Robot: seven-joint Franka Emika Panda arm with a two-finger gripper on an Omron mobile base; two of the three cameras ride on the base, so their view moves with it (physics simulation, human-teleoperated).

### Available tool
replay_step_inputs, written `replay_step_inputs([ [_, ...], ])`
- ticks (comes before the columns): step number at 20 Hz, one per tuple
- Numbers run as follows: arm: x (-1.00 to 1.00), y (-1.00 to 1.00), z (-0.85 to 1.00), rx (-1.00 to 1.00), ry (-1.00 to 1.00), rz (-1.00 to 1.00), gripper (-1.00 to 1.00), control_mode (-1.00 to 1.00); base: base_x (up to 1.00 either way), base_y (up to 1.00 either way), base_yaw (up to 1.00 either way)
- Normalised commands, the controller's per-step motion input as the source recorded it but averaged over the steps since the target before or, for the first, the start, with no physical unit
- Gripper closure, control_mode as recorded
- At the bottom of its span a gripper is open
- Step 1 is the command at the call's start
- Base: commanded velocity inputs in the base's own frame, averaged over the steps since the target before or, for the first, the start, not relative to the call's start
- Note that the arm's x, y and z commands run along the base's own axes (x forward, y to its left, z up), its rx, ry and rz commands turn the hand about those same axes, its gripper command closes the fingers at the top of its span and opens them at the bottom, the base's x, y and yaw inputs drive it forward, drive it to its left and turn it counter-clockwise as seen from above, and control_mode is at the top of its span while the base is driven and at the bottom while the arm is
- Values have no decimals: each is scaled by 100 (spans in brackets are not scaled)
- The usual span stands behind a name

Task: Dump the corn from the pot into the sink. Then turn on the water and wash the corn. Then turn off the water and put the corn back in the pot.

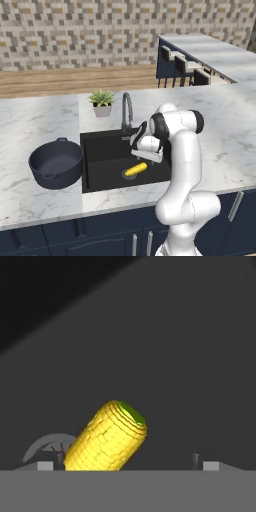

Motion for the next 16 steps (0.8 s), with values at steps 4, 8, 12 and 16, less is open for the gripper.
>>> replay_step_inputs([
  [4, 0, 10, -23, 0, 2, -10, -100, -100, 0, 0, 0],
  [8, 0, 8, -24, 0, 0, -9, -100, -100, 0, 0, 0],
  [12, 0, 6, -30, 0, 0, -9, -100, -100, 0, 0, 0],
  [16, 1, 8, -29, 0, 0, -7, -100, -100, 0, 0, 0],
])
